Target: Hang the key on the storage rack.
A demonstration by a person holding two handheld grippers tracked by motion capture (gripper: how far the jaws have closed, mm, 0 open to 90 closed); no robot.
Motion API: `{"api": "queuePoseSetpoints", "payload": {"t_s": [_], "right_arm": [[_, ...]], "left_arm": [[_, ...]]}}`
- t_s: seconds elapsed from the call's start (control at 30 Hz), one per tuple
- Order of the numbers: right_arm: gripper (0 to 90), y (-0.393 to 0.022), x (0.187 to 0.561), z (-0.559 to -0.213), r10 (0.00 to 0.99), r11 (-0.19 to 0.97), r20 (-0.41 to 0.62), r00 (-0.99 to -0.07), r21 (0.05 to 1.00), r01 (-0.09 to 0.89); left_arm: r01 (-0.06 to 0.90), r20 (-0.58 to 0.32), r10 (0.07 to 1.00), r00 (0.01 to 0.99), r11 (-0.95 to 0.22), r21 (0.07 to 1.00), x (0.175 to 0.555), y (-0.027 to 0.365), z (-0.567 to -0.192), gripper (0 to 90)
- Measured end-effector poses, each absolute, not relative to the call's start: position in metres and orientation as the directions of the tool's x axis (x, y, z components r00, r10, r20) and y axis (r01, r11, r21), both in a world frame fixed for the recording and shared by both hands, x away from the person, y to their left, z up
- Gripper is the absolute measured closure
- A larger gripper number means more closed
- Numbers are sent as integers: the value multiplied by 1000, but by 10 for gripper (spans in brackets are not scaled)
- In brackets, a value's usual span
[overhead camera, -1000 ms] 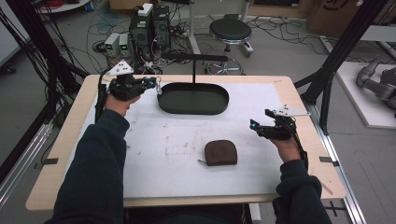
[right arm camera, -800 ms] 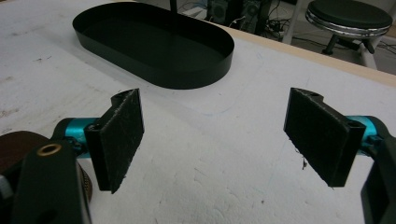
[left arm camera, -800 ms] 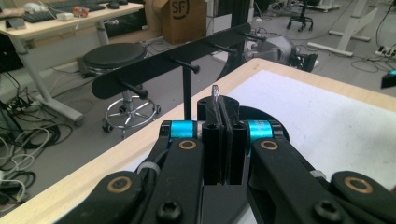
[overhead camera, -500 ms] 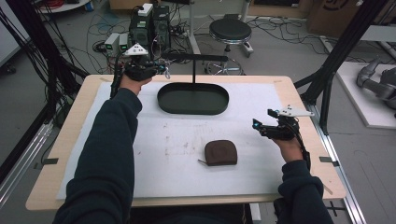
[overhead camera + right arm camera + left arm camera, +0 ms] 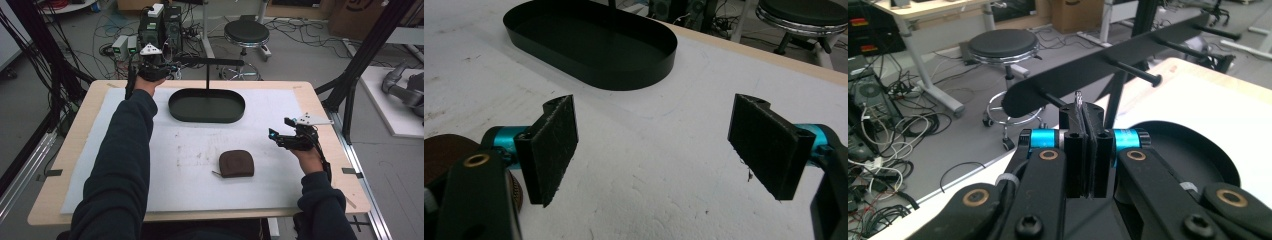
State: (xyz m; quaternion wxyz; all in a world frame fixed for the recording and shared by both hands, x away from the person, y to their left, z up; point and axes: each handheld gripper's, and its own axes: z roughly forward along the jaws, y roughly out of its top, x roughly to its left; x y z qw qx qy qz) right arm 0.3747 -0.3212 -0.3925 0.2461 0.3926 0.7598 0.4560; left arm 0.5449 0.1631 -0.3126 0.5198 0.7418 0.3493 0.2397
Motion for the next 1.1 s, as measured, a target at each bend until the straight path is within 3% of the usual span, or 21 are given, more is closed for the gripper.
{"api": "queuePoseSetpoints", "payload": {"t_s": [0.5, 0.9, 1.03, 1.07, 1.1], "right_arm": [[204, -320, 375, -394, 821, 279, -12, -571, 881, 382], [203, -321, 373, -395, 820, 273, -9, -572, 885, 378], [203, -319, 374, -396, 818, 287, -17, -576, 878, 383], [203, -319, 374, -396, 818, 287, -17, -576, 878, 383], [203, -317, 375, -398, 815, 311, -36, -578, 869, 385]], "left_arm": [[309, -6, 837, 548, -195, 931, 559, 151, -317, 860], [296, -14, 879, 477, -146, 944, 523, 181, -324, 586], [253, -70, 862, 502, -69, 965, 492, 196, -326, 372], [239, -83, 854, 514, -50, 970, 484, 200, -327, 372], [215, -119, 841, 528, 3, 977, 467, 208, -329, 219]]}}
